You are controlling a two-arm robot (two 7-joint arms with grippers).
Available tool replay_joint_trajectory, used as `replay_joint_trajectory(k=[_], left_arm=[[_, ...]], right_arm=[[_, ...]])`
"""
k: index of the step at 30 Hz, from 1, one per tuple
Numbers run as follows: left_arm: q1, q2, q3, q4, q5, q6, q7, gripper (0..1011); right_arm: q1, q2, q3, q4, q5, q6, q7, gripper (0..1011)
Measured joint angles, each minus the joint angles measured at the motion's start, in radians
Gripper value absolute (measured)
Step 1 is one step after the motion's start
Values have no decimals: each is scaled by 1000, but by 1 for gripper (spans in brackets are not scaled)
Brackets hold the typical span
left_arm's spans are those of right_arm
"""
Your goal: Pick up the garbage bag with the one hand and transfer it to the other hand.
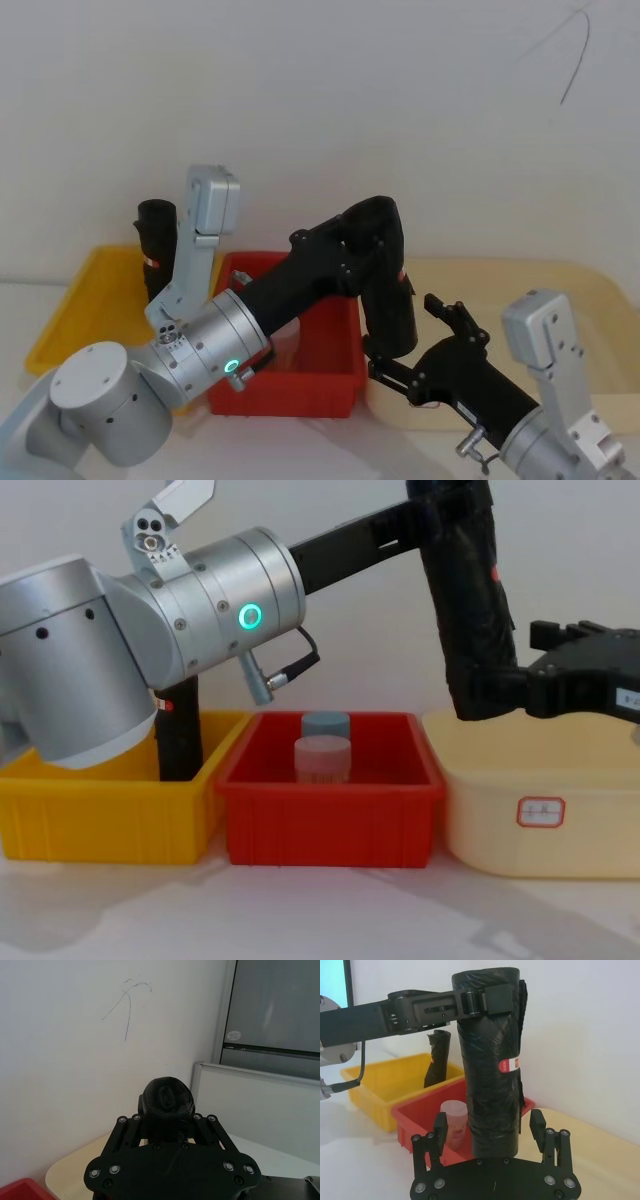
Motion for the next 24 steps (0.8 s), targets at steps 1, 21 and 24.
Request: replay_joint_trajectory(k=[1,21,24], left_arm=[[0,0,0,0,0,0,0,375],[0,0,0,0,0,0,0,375],[0,0,0,0,0,0,0,375]], right_arm=[[2,-1,-1,2,-1,0,1,1001],[80,-52,-21,82,-24,36,20,956],[90,-60,-22,93,-28,46,21,872]])
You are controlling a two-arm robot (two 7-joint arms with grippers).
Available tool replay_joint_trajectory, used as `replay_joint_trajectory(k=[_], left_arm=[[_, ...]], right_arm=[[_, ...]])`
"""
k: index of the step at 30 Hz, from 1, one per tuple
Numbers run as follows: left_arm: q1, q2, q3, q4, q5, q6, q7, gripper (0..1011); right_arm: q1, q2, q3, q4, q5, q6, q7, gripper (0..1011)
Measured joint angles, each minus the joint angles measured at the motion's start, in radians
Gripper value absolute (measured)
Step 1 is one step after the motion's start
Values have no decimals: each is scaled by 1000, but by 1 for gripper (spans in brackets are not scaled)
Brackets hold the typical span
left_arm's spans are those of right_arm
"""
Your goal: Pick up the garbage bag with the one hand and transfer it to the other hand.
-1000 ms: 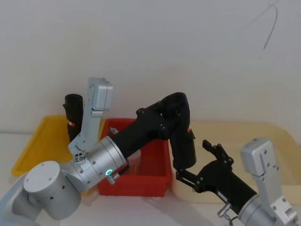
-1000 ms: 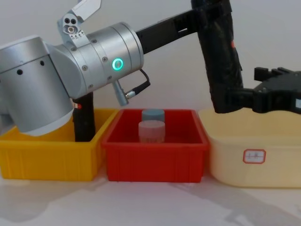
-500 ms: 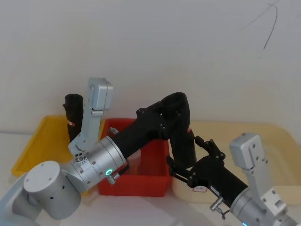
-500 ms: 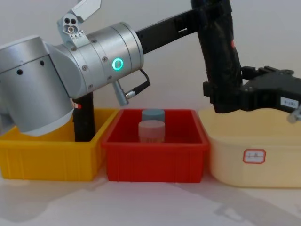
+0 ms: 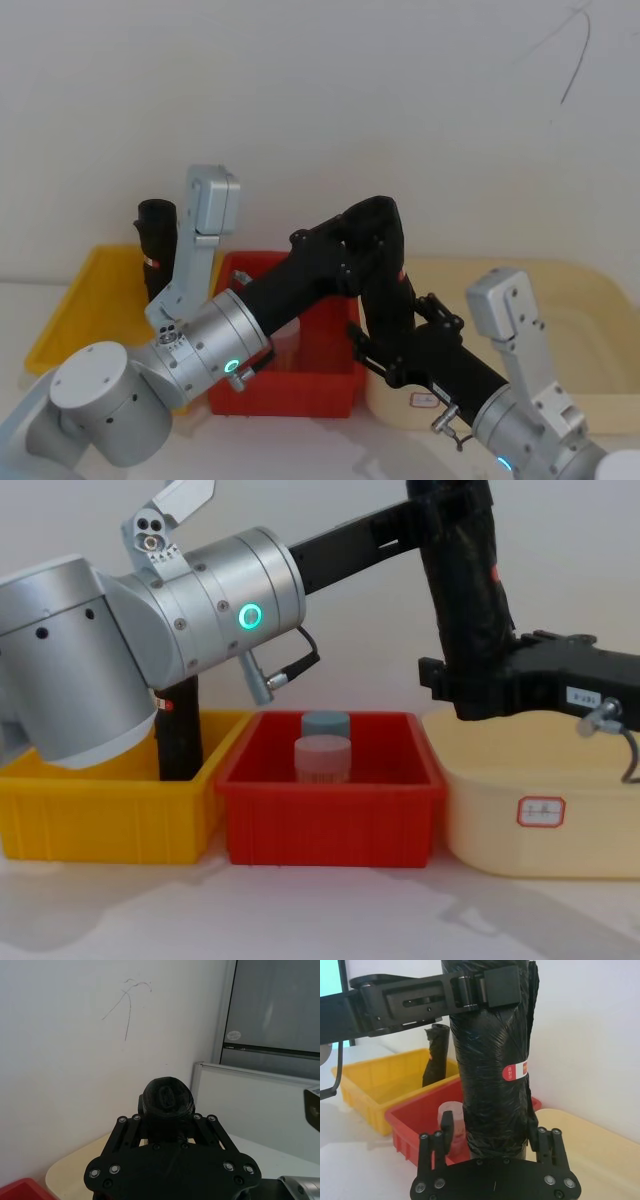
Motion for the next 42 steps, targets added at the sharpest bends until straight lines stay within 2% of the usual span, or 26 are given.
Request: replay_joint_trajectory(k=[2,6,11,21,26,34,40,42], left_arm=[[0,0,0,0,0,0,0,375],[0,0,0,0,0,0,0,375],[0,0,0,0,0,0,0,375],[0,0,0,0,0,0,0,375],[0,0,0,0,0,0,0,488],[0,0,0,0,0,0,0,745],[0,0,0,0,0,0,0,891],[0,0,0,0,0,0,0,972]], right_arm=[[4,-4,-1,4,-2,6,0,840],[12,-13,-1,13,-3,21,-1,694],[20,-23,2,20,-6,37,-2,562],[23,-34,10,22,-9,51,-5,548],[23,-37,16,20,-10,54,-8,547],[22,-43,30,18,-7,58,-16,548],[22,-46,56,20,7,65,-30,547],[24,-48,64,24,11,67,-34,547]])
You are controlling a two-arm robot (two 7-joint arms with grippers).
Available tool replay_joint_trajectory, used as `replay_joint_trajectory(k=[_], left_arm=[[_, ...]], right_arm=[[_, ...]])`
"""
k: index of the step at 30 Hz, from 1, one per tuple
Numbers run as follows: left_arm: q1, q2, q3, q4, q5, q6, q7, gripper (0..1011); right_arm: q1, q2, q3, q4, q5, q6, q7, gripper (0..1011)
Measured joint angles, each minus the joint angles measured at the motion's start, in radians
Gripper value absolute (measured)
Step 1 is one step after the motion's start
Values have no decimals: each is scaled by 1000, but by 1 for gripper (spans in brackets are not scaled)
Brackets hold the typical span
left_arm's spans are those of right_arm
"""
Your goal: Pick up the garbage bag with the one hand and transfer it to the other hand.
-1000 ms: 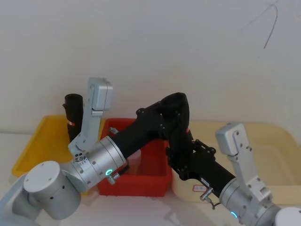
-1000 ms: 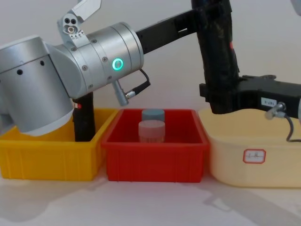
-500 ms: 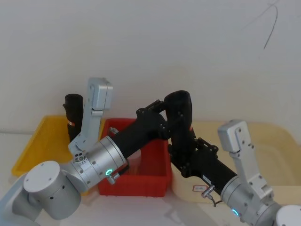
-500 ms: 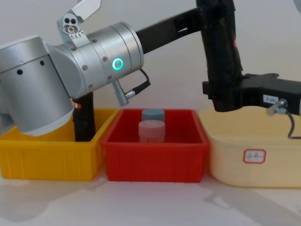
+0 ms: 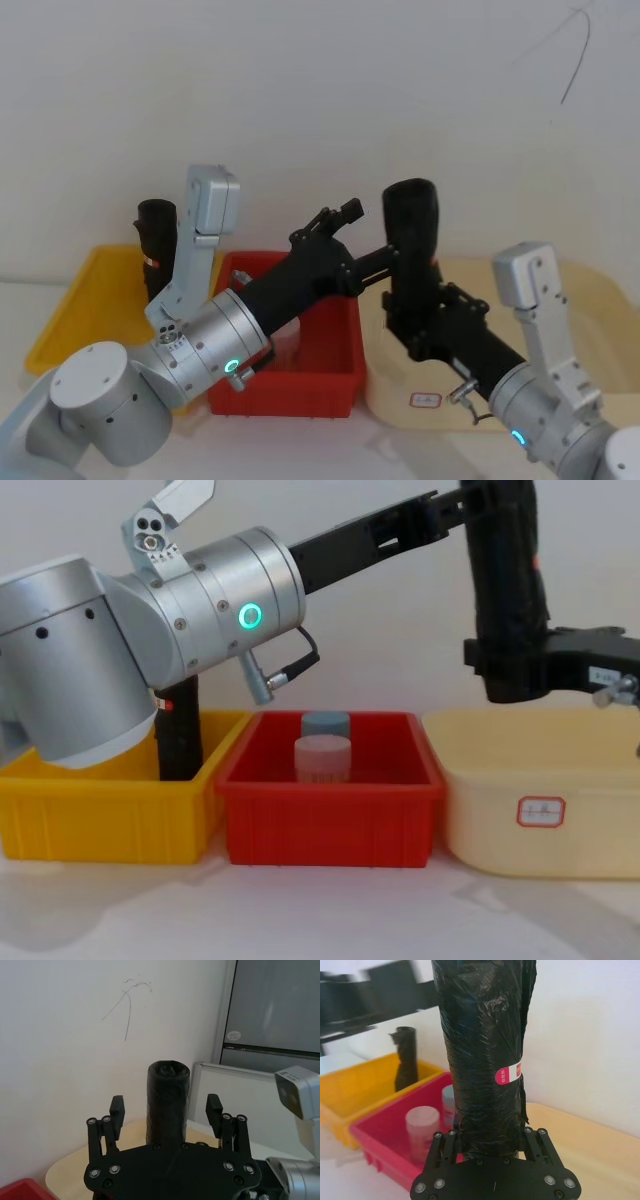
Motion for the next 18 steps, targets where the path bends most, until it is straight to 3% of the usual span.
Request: replay_joint_trajectory(k=[10,18], left_arm=[[0,0,0,0,0,0,0,1001],[0,0,0,0,0,0,0,1001]], right_arm=[[29,-12,51,53,11,16,-39,548],[92,-24,87,162,6,35,-76,548]])
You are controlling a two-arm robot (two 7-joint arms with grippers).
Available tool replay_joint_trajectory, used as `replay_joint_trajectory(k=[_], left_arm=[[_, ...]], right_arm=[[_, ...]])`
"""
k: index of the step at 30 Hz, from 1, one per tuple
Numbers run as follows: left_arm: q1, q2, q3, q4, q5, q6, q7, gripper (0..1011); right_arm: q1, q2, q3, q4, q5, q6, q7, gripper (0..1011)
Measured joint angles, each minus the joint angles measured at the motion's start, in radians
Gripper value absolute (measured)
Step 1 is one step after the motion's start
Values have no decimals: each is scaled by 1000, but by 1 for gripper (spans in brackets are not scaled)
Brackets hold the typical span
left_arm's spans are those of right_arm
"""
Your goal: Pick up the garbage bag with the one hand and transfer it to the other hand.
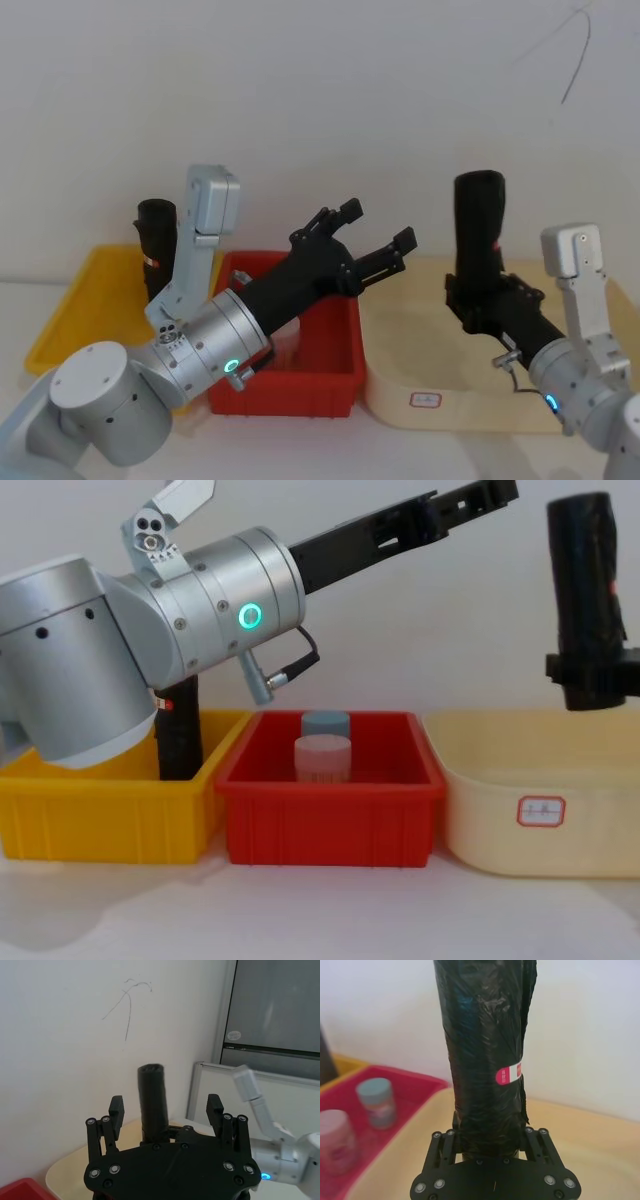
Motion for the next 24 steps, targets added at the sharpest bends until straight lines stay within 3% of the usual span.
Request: replay_joint_trajectory(k=[3,7,16,24], left_arm=[[0,0,0,0,0,0,0,1001],[0,0,0,0,0,0,0,1001],[0,0,0,0,0,0,0,1001],[0,0,0,0,0,0,0,1001]], right_arm=[[21,-4,8,38,-6,3,-10,606],[45,-9,16,86,-15,7,-22,769],[61,-16,27,108,-27,8,-33,1000],[52,-16,35,67,-31,5,-29,999]])
